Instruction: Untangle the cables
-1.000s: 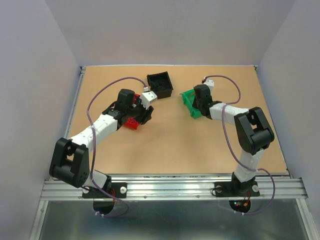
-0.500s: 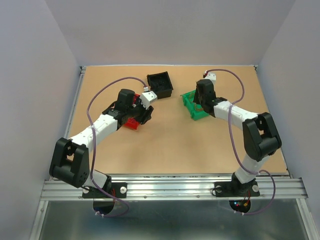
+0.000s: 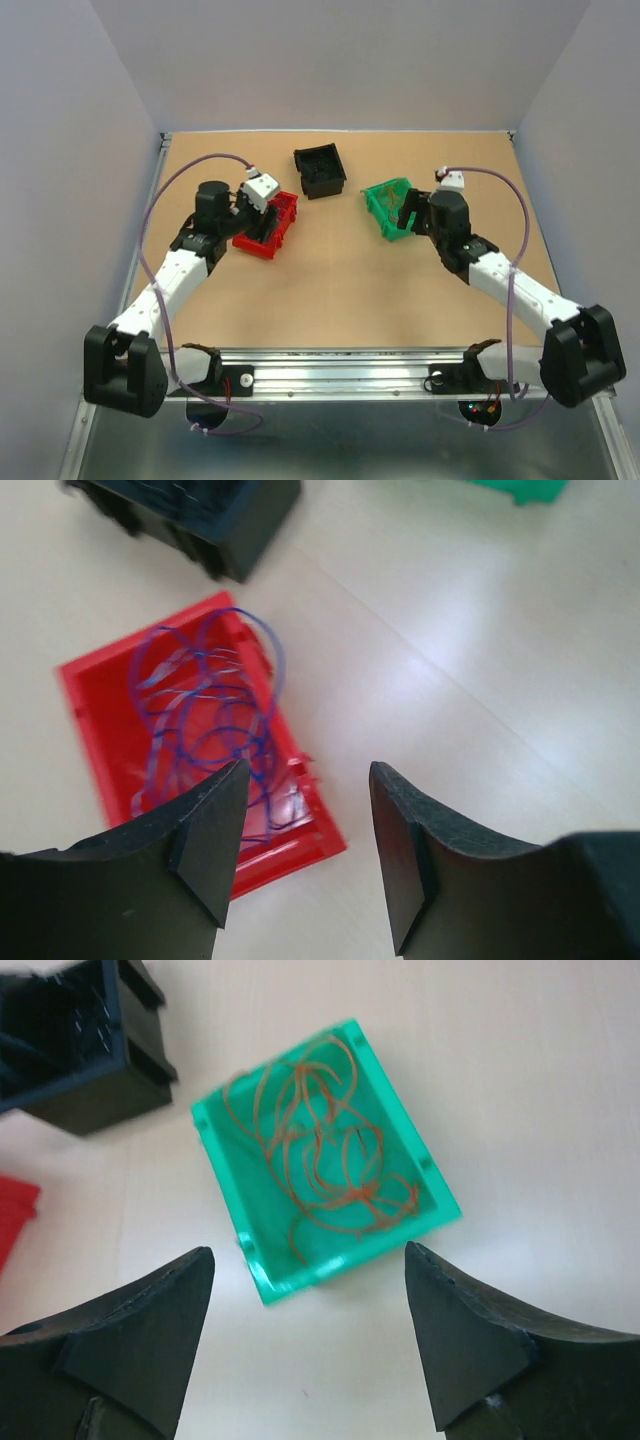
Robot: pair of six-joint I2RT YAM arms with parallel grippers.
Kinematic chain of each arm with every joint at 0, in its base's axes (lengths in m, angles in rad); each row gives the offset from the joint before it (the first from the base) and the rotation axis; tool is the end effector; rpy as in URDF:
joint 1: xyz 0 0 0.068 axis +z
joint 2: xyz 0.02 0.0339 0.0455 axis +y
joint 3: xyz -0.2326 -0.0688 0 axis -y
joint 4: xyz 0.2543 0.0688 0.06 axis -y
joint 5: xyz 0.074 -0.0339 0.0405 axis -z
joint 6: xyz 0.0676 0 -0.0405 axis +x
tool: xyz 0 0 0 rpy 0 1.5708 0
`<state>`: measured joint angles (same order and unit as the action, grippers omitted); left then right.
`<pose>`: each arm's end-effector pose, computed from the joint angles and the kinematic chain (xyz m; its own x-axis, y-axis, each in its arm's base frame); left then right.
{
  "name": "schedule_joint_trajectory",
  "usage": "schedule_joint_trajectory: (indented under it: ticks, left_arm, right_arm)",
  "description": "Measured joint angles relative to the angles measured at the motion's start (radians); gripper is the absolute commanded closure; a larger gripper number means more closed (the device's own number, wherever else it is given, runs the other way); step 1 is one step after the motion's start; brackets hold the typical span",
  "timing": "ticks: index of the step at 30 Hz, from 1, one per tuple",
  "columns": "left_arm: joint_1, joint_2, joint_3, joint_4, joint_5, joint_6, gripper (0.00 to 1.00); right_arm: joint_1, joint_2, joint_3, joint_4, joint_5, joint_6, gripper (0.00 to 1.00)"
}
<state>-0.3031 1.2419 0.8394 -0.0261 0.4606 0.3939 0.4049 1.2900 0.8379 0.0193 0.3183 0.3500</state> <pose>0.3010 -0.1256 0.2333 -0.1156 0.3964 -0.9108 0.7554 0.6304 0.1785 0.3171 0.1129 0.2219 -0.4009 0.1825 -0.8978 0.0260 0.9818 0.1880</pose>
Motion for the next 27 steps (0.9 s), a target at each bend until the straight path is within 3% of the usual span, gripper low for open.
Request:
schedule_joint_trajectory:
  ticks: [7, 11, 14, 17, 22, 27]
  left_arm:
    - [0.201, -0.26, -0.12, 0.169, 0.019, -0.045, 0.22]
    - [0.275, -0.405, -0.238, 0.235, 0.039, -0.061, 0.21]
    - [0.292, -0.523, -0.324, 0.256, 0.045, -0.068, 0.19]
    - [0.292, -0.694, -0.414, 0.286, 0.025, -0.079, 0.01]
    - [0.292, -0.96, -0.53, 0.36, -0.003, -0.091, 0.01]
    - [0.292, -1.006, -0.563, 0.403, 0.002, -0.094, 0.01]
  right_arm:
    - [0.0, -0.356, -0.325, 0.119, -0.045, -0.034, 0.15]
    - [0.0, -0.527, -0.491, 0.214, -0.059, -0.033, 0.15]
    - [0.0, -0.589, -0.575, 0.272, -0.076, -0.018, 0.15]
    - [0.0, -0.642, -0.645, 0.311, -0.096, -0.001, 0.15]
    - [0.0, -0.687, -0.671, 0.343, -0.123, 0.012, 0.15]
    - [0.0, -0.694, -0.671, 0.364, -0.131, 0.013, 0.17]
